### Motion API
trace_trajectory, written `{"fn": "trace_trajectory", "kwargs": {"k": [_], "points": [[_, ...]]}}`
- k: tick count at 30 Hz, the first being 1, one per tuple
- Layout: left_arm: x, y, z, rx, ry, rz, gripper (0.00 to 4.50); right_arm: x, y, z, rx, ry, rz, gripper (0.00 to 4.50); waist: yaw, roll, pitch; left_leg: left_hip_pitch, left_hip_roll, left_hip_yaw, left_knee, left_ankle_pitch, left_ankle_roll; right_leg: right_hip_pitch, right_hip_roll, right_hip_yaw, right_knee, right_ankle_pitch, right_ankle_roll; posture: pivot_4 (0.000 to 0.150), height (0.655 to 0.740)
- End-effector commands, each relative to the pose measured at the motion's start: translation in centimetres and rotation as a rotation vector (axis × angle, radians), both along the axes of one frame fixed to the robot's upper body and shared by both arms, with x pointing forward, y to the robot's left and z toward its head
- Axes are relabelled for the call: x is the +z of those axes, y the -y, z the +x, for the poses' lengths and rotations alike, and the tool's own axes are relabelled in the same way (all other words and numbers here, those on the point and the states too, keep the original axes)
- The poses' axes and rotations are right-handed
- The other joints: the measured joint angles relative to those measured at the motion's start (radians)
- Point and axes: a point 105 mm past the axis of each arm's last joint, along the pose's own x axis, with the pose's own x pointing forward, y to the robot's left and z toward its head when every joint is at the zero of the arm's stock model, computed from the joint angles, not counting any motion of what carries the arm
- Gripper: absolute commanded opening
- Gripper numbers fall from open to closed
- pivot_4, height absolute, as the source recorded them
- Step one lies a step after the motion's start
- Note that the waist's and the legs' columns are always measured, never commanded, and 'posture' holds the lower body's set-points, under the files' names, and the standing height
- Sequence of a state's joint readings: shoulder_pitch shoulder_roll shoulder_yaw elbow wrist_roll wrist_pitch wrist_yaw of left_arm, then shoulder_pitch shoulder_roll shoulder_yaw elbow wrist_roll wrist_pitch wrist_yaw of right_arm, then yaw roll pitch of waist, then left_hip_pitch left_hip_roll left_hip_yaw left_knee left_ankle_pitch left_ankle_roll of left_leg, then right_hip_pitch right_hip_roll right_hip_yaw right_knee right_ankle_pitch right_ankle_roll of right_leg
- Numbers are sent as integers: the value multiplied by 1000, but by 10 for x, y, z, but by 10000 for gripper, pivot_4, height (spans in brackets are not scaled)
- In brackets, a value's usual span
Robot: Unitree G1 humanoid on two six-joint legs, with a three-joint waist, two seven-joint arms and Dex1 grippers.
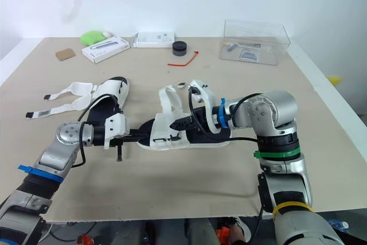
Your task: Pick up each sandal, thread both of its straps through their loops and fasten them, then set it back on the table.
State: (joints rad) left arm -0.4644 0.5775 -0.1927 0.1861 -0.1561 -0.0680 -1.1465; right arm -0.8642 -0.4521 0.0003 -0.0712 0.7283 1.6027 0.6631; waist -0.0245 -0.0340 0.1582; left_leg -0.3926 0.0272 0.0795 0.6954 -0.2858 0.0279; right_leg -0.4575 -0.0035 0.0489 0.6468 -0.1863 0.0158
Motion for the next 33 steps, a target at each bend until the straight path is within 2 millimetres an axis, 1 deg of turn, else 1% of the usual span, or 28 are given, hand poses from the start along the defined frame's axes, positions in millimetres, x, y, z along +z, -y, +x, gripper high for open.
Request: {"fn": "trace_trajectory", "kwargs": {"k": [1, 6, 13, 17, 19, 25, 29, 33], "points": [[-9, -9, 1, 23, -23, 47, 0, 3, 4, -3, -10, 20, -2, 507, 0, 0, 0, 0, 0, 0, 0, 0, 0, 0, 0, 0, 0, 0, 0, 1500, 7400], [-9, -9, 1, 21, -23, 51, 0, 1, 6, -4, -20, 28, -8, 507, 0, 0, 0, 0, 0, 0, 0, 0, 0, 0, 0, 0, 0, 0, 0, 1500, 7400], [-11, -7, 0, 14, -25, 55, 0, 14, 4, -4, -18, 69, 41, 507, 0, 0, 0, 0, 0, 0, -1, 0, 0, 0, 0, 0, 0, 0, 0, 1500, 7400], [-11, -7, 0, 11, -25, 55, 0, 24, -1, -2, -21, 75, 95, 507, 0, 0, 0, 0, 0, 0, -1, 0, 0, 0, 0, 0, -1, 0, 1, 1500, 7400], [-11, -7, 0, 10, -25, 56, 0, 24, -3, -3, -19, 75, 104, 507, 0, 0, 0, 0, 0, 0, -1, 0, 0, 0, 0, 0, -1, 0, 0, 1500, 7400], [-11, -5, 1, 9, -20, 54, 0, 10, -6, -9, -18, 65, 59, 507, -1, 0, 0, 0, 0, 0, -1, 0, 0, 0, 0, 0, -1, 0, 0, 1500, 7400], [-10, -5, 2, 11, -17, 52, 0, -1, -2, -12, -29, 68, -7, 507, -1, 0, 0, 0, 0, 0, -1, 0, 0, 0, 0, 0, -1, -1, 1, 1500, 7400], [-11, -5, 2, 13, -17, 55, 0, -7, 1, -14, -29, 72, -51, 507, -2, 0, 0, 0, 0, 0, -1, 0, 0, 0, 0, 0, -1, -1, 1, 1500, 7400]]}}
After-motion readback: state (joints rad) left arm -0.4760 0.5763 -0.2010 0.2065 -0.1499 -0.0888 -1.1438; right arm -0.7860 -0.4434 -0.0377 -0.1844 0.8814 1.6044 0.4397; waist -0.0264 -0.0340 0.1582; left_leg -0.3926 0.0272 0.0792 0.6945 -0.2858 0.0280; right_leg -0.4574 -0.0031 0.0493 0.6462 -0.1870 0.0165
